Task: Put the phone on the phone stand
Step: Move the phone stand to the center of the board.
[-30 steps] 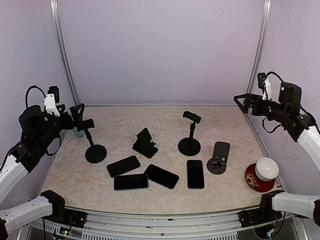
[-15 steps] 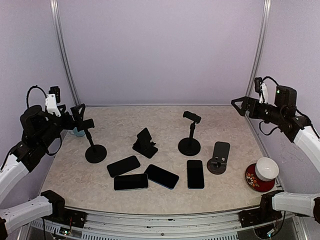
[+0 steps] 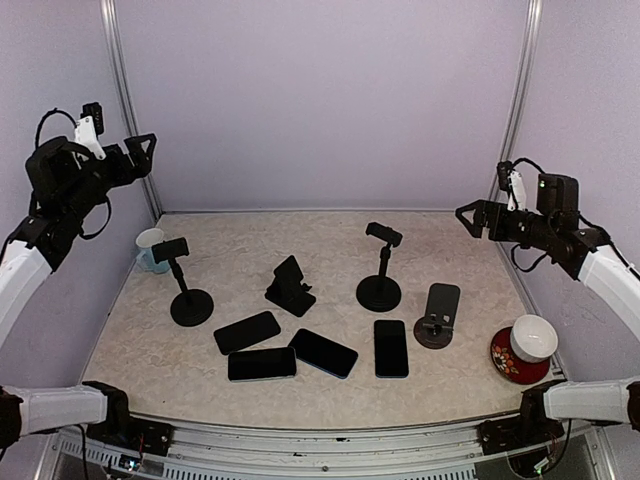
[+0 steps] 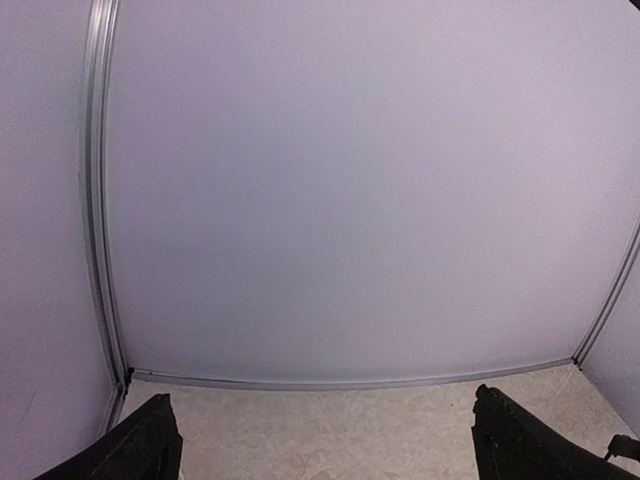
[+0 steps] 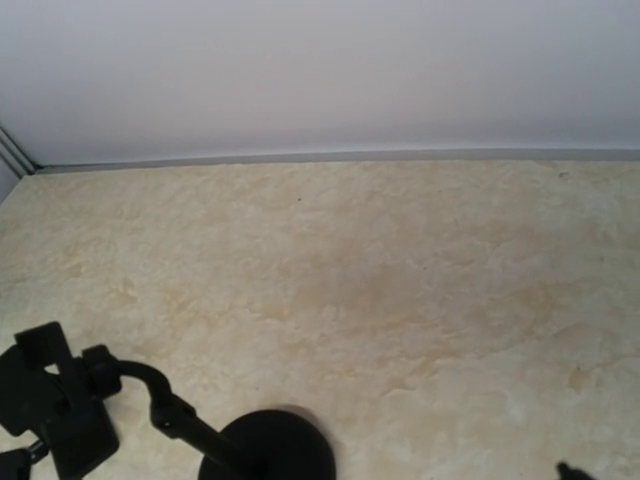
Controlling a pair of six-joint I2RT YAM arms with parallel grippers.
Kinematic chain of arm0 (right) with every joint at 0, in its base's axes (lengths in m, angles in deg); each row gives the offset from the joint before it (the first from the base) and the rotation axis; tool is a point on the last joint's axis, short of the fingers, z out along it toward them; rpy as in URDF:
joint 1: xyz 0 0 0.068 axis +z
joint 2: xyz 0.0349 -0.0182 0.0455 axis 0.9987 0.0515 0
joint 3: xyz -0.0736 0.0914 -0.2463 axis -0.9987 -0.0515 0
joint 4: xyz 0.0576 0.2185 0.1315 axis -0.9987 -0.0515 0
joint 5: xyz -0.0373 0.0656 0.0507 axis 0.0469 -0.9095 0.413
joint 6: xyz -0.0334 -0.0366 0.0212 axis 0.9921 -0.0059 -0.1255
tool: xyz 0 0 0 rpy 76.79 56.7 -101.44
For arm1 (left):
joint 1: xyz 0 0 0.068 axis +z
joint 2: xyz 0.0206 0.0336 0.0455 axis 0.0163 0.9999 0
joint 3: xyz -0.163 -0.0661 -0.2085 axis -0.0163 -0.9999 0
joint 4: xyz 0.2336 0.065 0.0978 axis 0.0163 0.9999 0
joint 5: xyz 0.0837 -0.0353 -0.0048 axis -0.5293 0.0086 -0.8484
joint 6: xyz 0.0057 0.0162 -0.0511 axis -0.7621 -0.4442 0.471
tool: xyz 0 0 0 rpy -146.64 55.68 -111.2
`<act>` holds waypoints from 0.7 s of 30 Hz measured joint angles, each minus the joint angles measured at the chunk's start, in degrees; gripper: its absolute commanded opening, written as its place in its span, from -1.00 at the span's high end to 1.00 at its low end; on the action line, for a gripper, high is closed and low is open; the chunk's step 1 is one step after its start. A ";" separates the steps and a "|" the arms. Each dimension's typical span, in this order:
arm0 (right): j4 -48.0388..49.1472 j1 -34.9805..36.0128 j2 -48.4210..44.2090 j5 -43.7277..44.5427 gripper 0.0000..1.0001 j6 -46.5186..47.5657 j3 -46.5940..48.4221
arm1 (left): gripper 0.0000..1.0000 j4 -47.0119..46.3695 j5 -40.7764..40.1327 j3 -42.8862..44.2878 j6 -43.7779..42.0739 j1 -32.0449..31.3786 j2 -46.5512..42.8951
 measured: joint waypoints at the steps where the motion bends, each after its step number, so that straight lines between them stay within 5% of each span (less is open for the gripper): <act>1: -0.07 0.11 -0.09 0.37 -1.00 0.17 0.00 | -0.98 -0.02 0.17 1.90 -0.28 -0.09 1.03; 21: -6.93 12.46 6.27 16.85 -1.00 4.15 -0.02 | -0.98 -1.60 -7.41 7.67 -8.74 -19.50 11.21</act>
